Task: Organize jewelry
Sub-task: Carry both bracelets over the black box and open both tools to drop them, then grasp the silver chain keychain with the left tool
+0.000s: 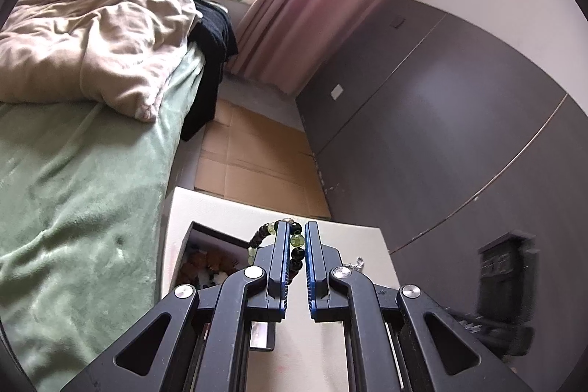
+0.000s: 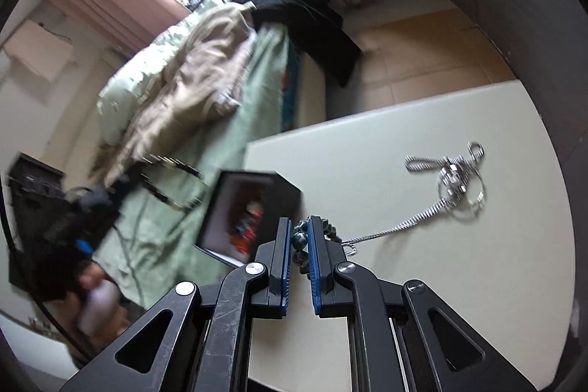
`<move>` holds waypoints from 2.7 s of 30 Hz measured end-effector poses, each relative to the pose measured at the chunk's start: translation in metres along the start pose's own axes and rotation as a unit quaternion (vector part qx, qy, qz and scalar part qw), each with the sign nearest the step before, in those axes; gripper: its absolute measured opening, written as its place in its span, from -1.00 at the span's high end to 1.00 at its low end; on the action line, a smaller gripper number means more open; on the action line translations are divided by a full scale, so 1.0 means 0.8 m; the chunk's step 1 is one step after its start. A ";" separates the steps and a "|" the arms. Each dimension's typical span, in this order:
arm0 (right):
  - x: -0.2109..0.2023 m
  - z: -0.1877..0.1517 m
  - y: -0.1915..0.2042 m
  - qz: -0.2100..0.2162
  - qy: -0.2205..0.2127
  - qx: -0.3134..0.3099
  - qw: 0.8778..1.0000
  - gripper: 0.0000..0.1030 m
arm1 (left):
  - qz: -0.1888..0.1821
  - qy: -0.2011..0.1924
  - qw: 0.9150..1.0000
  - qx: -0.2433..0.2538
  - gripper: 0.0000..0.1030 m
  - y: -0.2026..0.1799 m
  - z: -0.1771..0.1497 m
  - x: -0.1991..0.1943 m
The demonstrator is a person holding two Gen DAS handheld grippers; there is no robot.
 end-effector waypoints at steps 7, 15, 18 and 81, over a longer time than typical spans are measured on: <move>-0.015 0.015 0.025 0.036 -0.035 -0.003 0.999 0.80 | -0.025 0.039 0.998 -0.043 0.84 0.024 0.005 0.023; -0.004 0.026 0.045 0.049 -0.046 -0.008 0.998 0.80 | -0.024 0.039 0.996 -0.077 -0.52 0.041 0.010 0.019; 0.006 0.029 0.051 0.060 -0.043 -0.012 0.997 0.80 | -0.018 0.019 0.996 -0.085 -0.70 0.046 0.014 0.007; -0.092 0.011 -0.226 -0.066 -0.054 0.190 0.978 -0.84 | 0.081 0.180 0.973 0.121 0.23 -0.160 -0.025 0.249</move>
Point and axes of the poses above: each gripper's, at about its wrist camera, not at the fingertips, and x roughly the way its jaws point, y to its left, z to its top, the point moved 2 cm from there along x, roughly the way its jaws point, and after that the axes turned 15 degrees about y, right-handed, at the moved point
